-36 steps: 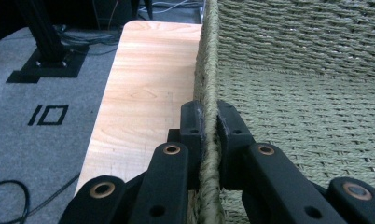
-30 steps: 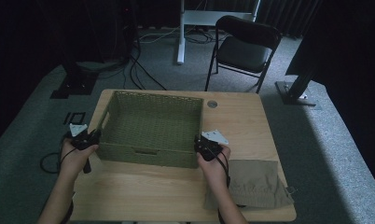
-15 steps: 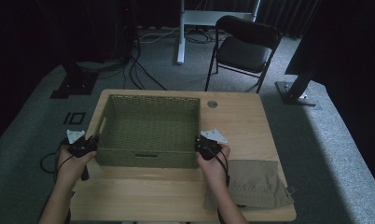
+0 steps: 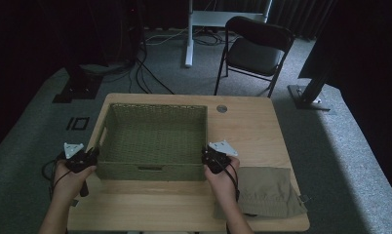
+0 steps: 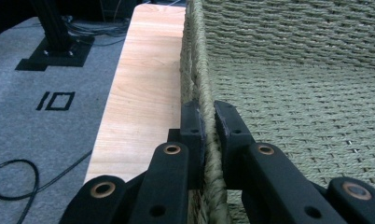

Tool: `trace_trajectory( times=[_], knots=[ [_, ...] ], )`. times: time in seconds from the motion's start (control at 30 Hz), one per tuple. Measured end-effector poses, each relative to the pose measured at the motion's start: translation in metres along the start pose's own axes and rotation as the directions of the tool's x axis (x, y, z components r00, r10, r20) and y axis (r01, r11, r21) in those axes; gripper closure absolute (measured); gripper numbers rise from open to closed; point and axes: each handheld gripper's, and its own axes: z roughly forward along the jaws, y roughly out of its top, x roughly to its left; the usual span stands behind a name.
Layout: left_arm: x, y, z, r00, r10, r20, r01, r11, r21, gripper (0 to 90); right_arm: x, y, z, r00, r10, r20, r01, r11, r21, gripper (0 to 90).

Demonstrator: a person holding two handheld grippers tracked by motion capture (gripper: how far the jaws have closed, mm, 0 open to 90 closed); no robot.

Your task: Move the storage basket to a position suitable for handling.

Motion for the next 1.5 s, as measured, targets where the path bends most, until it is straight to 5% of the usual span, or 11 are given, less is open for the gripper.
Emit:
trace_trajectory(
  times=[0.67,1.03,1.13,1.27,1.3,1.4,1.5],
  knots=[
    [0.003,-0.015,-0.023,1.0,0.004,-0.007,-0.004,1.0,-0.006,83.9,0.011,-0.018,-0.022,0.9989,0.039,-0.027,-0.039,0.999,-0.021,76.2],
    [0.006,-0.015,-0.02,0.9993,-0.005,0.038,0.005,1.0,-0.007,80.3,0.003,-0.016,-0.022,0.9953,0.045,-0.086,-0.045,0.999,-0.002,74.0],
    [0.006,-0.014,-0.02,0.9985,0.013,0.054,-0.013,0.9999,-0.002,75.5,0.002,-0.015,-0.022,0.9939,0.051,-0.098,-0.051,0.999,0.004,73.2],
    [0.008,-0.015,-0.02,0.9918,0.018,0.126,-0.016,0.9998,-0.011,48.3,-0.003,-0.011,-0.024,0.9871,0.044,-0.154,-0.047,0.999,-0.015,61.1],
    [0.009,-0.015,-0.02,0.9851,0.035,0.168,-0.031,0.9991,-0.029,48.3,-0.004,-0.008,-0.025,0.9832,0.031,-0.18,-0.037,0.999,-0.027,55.8],
    [0.01,-0.015,-0.021,0.9789,0.02,0.203,-0.012,0.9991,-0.04,35.3,-0.007,0.002,-0.029,0.9667,-0.029,-0.254,0.005,0.996,-0.093,45.1],
    [0.013,-0.011,-0.027,0.9788,0.011,0.205,-0.003,0.9992,-0.04,28.5,-0.01,0.01,-0.031,0.9604,-0.06,-0.272,0.037,0.995,-0.09,36.0]
  ],
)
